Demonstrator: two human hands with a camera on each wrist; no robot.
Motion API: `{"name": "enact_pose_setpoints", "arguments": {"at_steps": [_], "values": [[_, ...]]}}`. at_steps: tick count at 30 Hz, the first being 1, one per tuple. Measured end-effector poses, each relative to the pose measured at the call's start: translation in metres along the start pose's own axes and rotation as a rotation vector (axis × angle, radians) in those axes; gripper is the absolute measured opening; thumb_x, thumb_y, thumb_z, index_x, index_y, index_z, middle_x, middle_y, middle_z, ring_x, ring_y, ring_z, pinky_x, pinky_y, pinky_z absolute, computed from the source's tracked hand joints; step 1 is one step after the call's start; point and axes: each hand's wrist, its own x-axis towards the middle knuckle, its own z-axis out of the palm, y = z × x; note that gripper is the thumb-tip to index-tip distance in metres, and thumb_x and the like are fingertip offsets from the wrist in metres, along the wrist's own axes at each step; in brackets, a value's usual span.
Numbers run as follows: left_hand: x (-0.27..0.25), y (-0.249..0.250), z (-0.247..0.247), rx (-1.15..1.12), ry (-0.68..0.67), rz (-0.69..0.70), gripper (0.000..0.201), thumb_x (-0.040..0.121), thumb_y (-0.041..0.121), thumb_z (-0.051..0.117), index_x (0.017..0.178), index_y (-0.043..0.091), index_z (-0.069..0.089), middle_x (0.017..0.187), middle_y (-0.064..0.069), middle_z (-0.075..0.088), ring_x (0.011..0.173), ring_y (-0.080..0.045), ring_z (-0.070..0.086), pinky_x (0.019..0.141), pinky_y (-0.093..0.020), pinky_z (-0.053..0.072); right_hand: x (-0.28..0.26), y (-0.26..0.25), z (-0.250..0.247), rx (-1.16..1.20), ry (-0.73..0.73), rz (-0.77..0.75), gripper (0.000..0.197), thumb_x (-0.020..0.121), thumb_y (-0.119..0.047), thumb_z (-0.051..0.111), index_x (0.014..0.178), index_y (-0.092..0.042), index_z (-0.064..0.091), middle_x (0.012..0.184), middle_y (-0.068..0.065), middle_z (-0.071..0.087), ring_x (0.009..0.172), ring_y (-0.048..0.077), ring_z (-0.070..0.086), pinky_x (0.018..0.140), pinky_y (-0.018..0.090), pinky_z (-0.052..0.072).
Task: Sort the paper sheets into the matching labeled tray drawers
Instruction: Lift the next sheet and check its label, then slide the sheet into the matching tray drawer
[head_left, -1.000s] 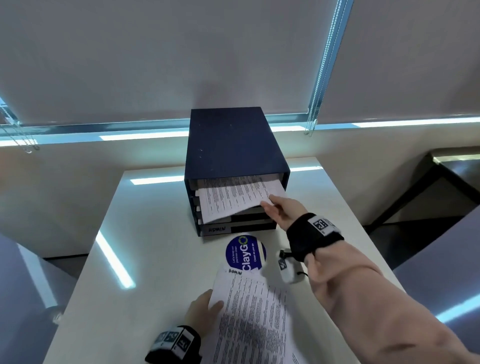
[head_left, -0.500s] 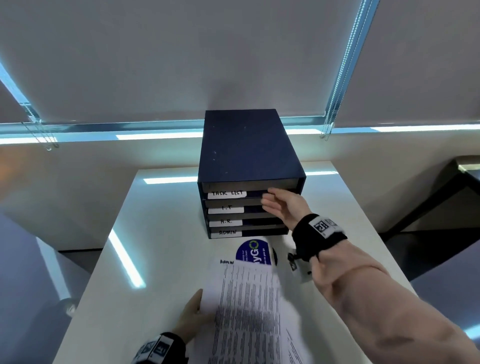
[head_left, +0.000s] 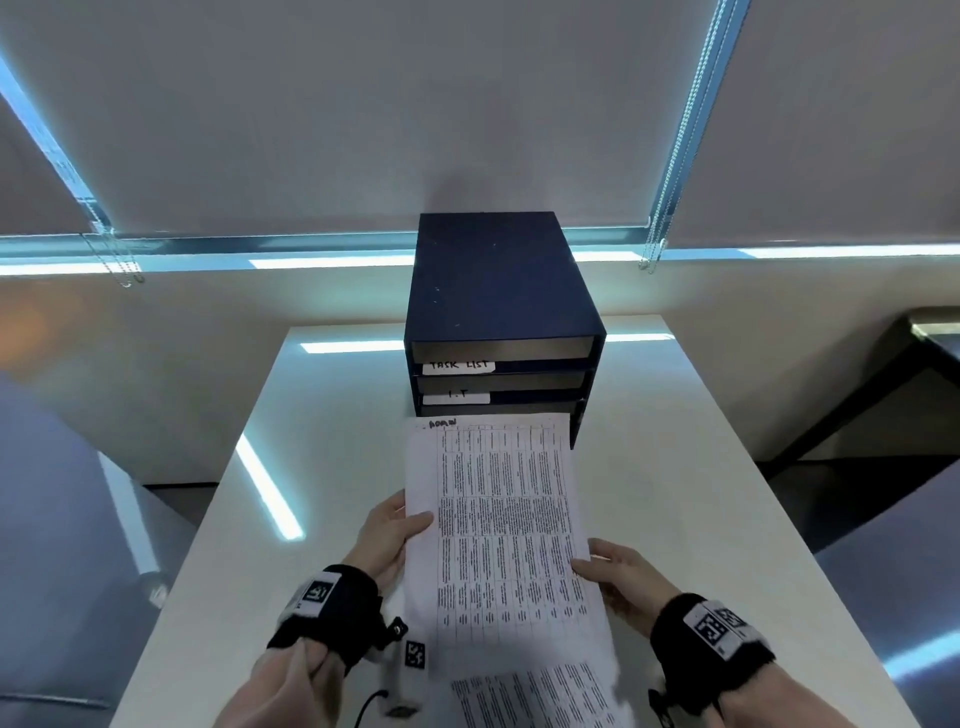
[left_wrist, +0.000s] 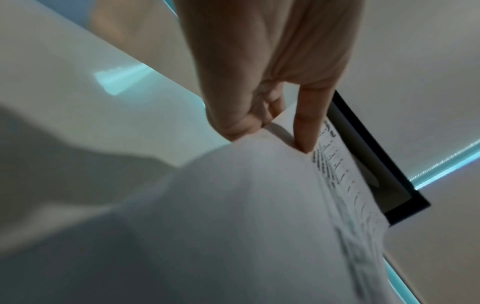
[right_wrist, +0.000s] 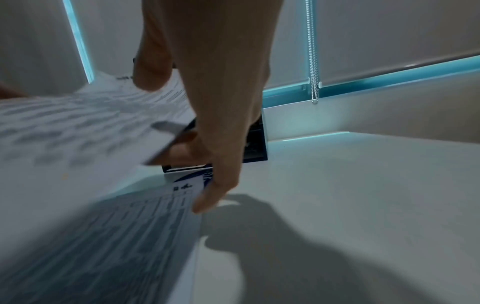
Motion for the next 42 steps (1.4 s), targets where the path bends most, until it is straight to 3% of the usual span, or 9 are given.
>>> {"name": "enact_pose_setpoints", "arguments": {"at_steps": [9, 15, 20, 25, 27, 29, 33, 37, 42], "values": [[-0.009, -0.011, 0.006, -0.006, 0.023, -0.052, 0.039, 0.086, -0.018, 0.048, 0.121, -0.004, 0.053, 0.095, -0.017, 0.071, 0.075, -0.026, 0.072, 0.066, -0.037, 0.060, -0.025, 0.007, -0.007, 0.049, -0.017, -0.044, 0.025, 0.085, 0.002, 0.063, 0.110, 0.002, 0.065, 0.106, 0.022, 0.071, 0.101, 0.037, 0.062, 0.087, 0.039, 0.044], [-0.011, -0.022, 0.005, -0.027, 0.020, -0.099, 0.036, 0.086, -0.020, 0.046, 0.116, -0.003, 0.055, 0.092, -0.017, 0.072, 0.074, -0.027, 0.072, 0.064, -0.035, 0.060, -0.030, 0.017, -0.004, 0.059, 0.006, 0.036, 0.040, 0.063, -0.019, 0.077, 0.100, -0.005, 0.070, 0.099, 0.019, 0.071, 0.085, 0.028, 0.052, 0.062, 0.027, 0.031], [-0.006, -0.044, 0.001, -0.001, 0.042, -0.178, 0.035, 0.084, -0.023, 0.044, 0.113, -0.007, 0.056, 0.085, -0.016, 0.073, 0.073, -0.029, 0.072, 0.061, -0.035, 0.059, -0.042, 0.038, 0.010, 0.170, -0.020, 0.117, 0.026, 0.090, 0.008, 0.053, 0.114, 0.003, 0.046, 0.092, 0.013, 0.066, 0.074, 0.026, 0.064, 0.051, 0.027, 0.055], [0.009, -0.037, 0.009, 0.065, 0.115, -0.172, 0.016, 0.097, 0.004, 0.045, 0.091, 0.002, 0.061, 0.066, -0.007, 0.068, 0.056, -0.019, 0.064, 0.049, -0.024, 0.052, -0.028, 0.023, 0.016, 0.254, 0.157, 0.137, 0.051, 0.092, 0.015, 0.043, 0.141, 0.013, 0.028, 0.124, 0.027, 0.057, 0.074, 0.026, 0.059, 0.046, 0.023, 0.055], [0.016, -0.038, 0.006, 0.210, 0.225, -0.178, 0.032, 0.100, 0.013, 0.035, 0.078, 0.005, 0.057, 0.055, -0.002, 0.057, 0.044, -0.015, 0.050, 0.043, -0.020, 0.041, -0.003, 0.017, 0.005, 0.234, 0.196, 0.172, 0.051, 0.093, 0.014, 0.044, 0.141, 0.012, 0.028, 0.134, 0.030, 0.050, 0.076, 0.028, 0.060, 0.047, 0.025, 0.055], [0.019, -0.048, -0.006, 0.633, 0.309, -0.143, 0.025, 0.096, 0.015, 0.038, 0.097, 0.004, 0.061, 0.080, -0.010, 0.064, 0.068, -0.024, 0.059, 0.062, -0.028, 0.048, 0.019, 0.009, -0.003, 0.189, 0.241, 0.194, 0.050, 0.091, 0.014, 0.046, 0.139, 0.012, 0.033, 0.133, 0.028, 0.052, 0.079, 0.027, 0.062, 0.051, 0.027, 0.056], [0.003, -0.074, -0.014, 1.415, 0.074, -0.158, 0.059, 0.074, 0.048, 0.067, 0.122, 0.025, 0.041, 0.120, -0.002, 0.044, 0.109, -0.021, 0.048, 0.093, -0.033, 0.044, 0.046, -0.009, -0.012, 0.103, 0.203, 0.220, 0.031, 0.091, 0.013, 0.045, 0.121, 0.004, 0.046, 0.112, 0.019, 0.060, 0.074, 0.028, 0.059, 0.046, 0.031, 0.054], [-0.007, -0.083, -0.009, 1.597, 0.097, -0.103, 0.095, 0.053, 0.069, 0.072, 0.126, 0.032, 0.025, 0.119, 0.005, 0.025, 0.115, -0.017, 0.030, 0.097, -0.033, 0.038, 0.061, -0.022, -0.015, 0.000, 0.135, 0.271, 0.036, 0.083, 0.013, 0.056, 0.108, -0.011, 0.047, 0.094, 0.011, 0.056, 0.076, 0.030, 0.059, 0.044, 0.037, 0.056], [-0.001, -0.074, -0.012, 1.647, 0.135, -0.156, 0.096, 0.045, 0.074, 0.071, 0.118, 0.028, 0.029, 0.113, 0.004, 0.027, 0.112, -0.019, 0.030, 0.089, -0.034, 0.035, 0.074, -0.017, -0.019, -0.102, 0.065, 0.280, 0.025, 0.081, 0.012, 0.057, 0.102, 0.000, 0.060, 0.096, 0.018, 0.068, 0.070, 0.025, 0.069, 0.070, 0.033, 0.055]]}}
